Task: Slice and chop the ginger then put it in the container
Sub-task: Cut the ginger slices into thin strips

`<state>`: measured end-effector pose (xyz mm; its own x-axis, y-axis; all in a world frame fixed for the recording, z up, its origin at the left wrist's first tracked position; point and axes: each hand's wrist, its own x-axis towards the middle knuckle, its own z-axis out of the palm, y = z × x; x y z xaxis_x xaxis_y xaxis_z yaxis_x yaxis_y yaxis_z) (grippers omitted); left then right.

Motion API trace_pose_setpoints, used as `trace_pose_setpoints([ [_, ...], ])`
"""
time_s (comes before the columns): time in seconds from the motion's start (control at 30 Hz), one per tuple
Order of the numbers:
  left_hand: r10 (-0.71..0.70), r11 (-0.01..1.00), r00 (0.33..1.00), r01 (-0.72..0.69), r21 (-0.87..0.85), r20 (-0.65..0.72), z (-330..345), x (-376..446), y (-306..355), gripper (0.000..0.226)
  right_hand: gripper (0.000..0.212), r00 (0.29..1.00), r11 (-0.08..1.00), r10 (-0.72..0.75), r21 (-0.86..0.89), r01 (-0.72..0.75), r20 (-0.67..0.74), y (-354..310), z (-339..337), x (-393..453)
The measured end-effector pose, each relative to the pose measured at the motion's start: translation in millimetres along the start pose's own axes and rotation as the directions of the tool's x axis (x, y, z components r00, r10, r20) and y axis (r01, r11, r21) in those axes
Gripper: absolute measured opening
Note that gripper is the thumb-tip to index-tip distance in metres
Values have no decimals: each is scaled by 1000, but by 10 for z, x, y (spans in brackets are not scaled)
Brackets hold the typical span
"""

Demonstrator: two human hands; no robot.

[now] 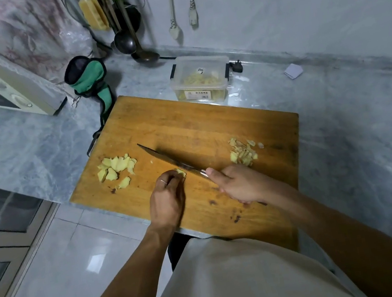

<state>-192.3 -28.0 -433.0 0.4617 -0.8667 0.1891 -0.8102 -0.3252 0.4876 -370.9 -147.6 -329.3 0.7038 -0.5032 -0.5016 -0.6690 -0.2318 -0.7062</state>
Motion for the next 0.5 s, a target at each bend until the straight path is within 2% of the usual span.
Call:
trace_pose_setpoints([
  [0.13,8,1000,1000,-8,-8,-14,3,-12,17,19,66,995,996,-78,-54,74,-68,13,37,-58],
  [0.5,21,999,999,-20,32,-46,-48,-39,113,24,65,991,984,-102,-156,88,-85,-11,254,-104],
])
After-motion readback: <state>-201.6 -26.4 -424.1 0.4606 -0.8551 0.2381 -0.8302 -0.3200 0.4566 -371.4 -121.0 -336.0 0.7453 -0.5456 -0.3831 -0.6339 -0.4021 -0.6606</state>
